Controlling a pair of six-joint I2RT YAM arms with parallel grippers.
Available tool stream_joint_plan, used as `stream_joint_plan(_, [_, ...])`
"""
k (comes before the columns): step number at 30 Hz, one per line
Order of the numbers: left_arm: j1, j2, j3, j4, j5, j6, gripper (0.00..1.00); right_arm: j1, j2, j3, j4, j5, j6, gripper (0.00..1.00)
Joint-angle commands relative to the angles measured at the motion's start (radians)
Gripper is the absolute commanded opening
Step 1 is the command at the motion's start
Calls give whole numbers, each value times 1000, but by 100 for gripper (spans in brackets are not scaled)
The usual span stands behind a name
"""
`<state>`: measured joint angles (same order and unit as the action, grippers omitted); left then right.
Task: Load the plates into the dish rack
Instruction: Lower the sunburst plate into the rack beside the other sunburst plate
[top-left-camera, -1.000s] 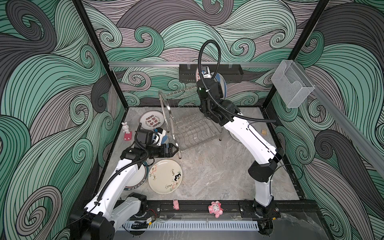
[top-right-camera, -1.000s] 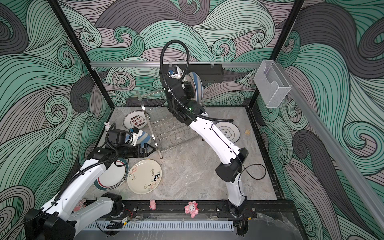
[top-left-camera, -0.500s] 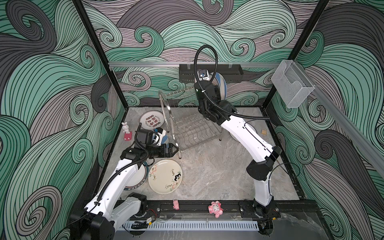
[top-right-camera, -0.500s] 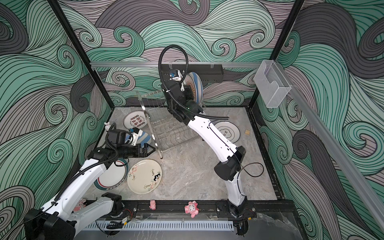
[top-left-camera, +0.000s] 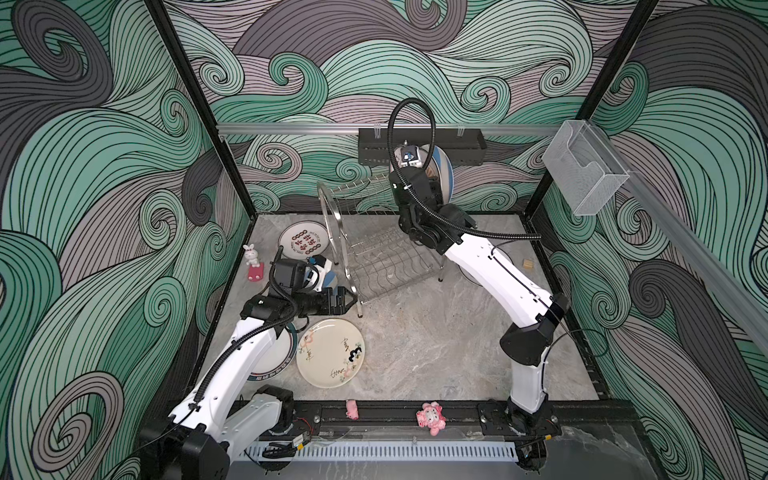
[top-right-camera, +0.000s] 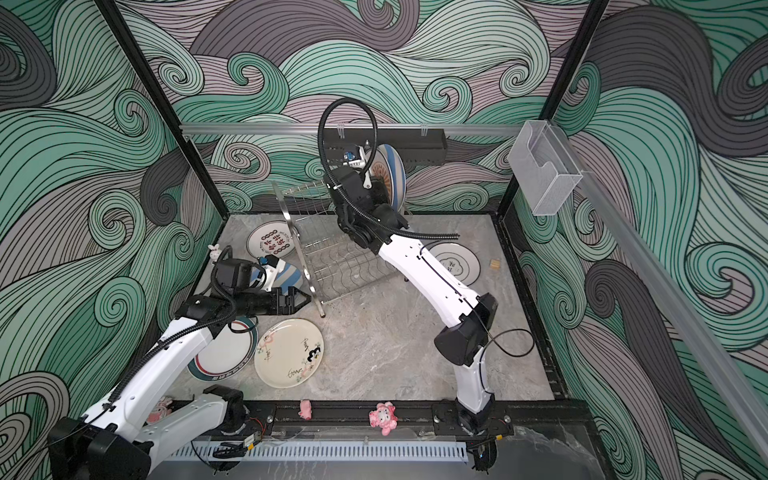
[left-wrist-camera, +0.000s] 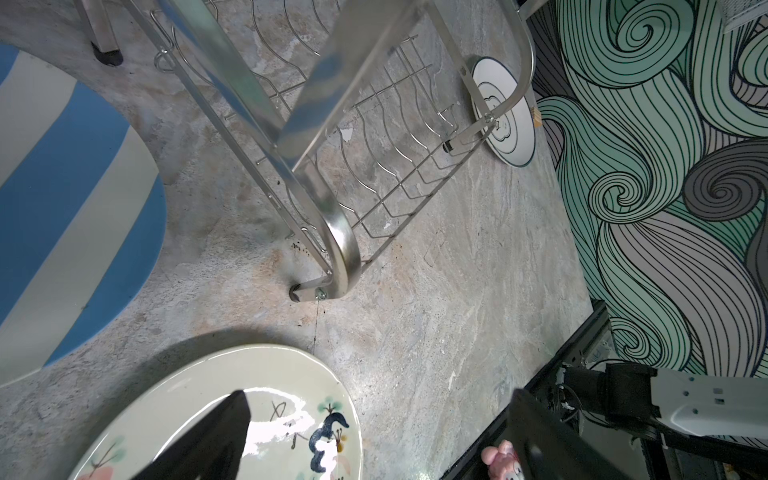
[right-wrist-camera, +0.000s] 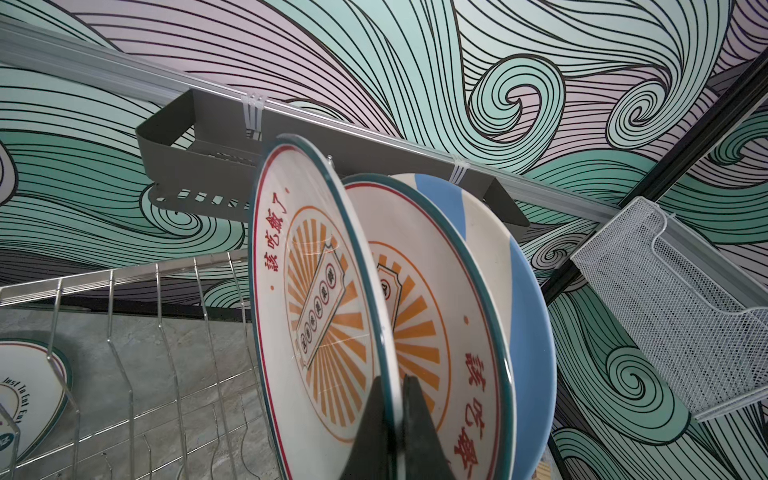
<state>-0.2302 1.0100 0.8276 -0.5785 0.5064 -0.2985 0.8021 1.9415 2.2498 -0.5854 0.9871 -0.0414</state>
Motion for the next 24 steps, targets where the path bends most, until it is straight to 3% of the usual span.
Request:
stream_joint_plan(1, [12, -11, -1, 12, 15, 15, 99, -10, -38, -32, 12, 10, 11, 12])
stream_joint_plan(14, [12, -14, -2, 9, 15, 16, 98, -9, -67, -73, 26, 2, -15, 27])
stream_joint_plan(24, [12, -14, -3, 8, 11, 19, 99, -3, -100, -92, 43, -27, -32, 48])
